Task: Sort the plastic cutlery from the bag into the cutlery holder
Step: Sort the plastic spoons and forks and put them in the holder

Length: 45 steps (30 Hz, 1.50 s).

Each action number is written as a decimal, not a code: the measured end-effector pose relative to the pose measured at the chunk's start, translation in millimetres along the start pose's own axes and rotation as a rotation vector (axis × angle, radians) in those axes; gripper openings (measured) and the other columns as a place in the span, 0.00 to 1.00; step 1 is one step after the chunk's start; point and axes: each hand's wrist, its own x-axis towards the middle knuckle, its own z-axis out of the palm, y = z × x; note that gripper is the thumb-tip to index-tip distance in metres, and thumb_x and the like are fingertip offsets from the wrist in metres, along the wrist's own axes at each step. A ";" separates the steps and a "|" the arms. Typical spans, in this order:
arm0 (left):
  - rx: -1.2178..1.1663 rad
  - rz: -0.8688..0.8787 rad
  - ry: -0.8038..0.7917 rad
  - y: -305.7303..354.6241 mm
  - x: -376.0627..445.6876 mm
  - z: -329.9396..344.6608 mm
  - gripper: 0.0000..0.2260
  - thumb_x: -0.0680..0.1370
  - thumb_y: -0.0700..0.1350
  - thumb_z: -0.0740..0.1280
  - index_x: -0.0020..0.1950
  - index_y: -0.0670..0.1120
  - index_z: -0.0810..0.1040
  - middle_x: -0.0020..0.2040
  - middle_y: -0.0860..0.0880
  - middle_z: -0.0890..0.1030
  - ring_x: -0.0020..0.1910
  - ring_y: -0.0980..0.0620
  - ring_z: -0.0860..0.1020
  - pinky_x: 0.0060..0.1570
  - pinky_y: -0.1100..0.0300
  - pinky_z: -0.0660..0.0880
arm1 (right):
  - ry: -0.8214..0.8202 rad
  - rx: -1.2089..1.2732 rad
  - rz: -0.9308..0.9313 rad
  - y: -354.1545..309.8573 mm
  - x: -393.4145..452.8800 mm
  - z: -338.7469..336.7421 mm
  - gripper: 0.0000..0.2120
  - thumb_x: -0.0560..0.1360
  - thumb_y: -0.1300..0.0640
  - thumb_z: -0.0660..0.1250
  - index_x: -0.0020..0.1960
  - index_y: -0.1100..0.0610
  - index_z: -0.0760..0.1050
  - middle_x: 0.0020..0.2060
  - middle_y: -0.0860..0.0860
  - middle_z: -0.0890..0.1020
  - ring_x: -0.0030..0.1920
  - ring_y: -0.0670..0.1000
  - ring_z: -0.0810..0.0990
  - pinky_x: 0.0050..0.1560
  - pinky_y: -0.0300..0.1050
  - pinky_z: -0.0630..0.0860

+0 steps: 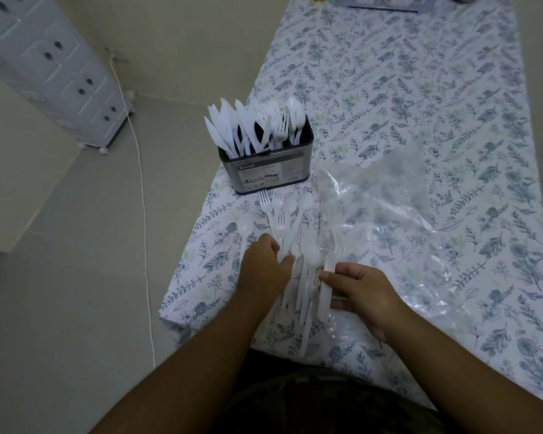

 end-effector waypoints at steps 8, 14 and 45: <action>-0.135 -0.067 0.038 -13.9 -6.9 -5.7 0.06 0.75 0.39 0.71 0.50 0.46 0.79 0.38 0.52 0.80 0.38 0.58 0.79 0.35 0.70 0.72 | 0.063 -0.082 -0.026 -0.7 4.5 1.6 0.05 0.74 0.62 0.76 0.47 0.63 0.81 0.44 0.60 0.87 0.42 0.56 0.87 0.43 0.49 0.84; -0.241 0.110 0.031 2.2 -40.4 -2.7 0.13 0.76 0.41 0.72 0.60 0.47 0.83 0.43 0.55 0.82 0.41 0.65 0.79 0.41 0.76 0.74 | 0.024 -0.135 -0.075 -7.6 8.8 15.7 0.06 0.75 0.63 0.75 0.42 0.62 0.79 0.35 0.57 0.83 0.38 0.52 0.86 0.37 0.46 0.82; -0.191 -0.048 0.031 1.9 28.4 -19.6 0.09 0.73 0.39 0.71 0.53 0.46 0.79 0.37 0.51 0.80 0.33 0.59 0.78 0.30 0.72 0.73 | 0.025 -0.110 -0.055 -8.3 13.9 -0.4 0.08 0.74 0.64 0.75 0.45 0.63 0.76 0.38 0.59 0.74 0.42 0.57 0.86 0.43 0.52 0.85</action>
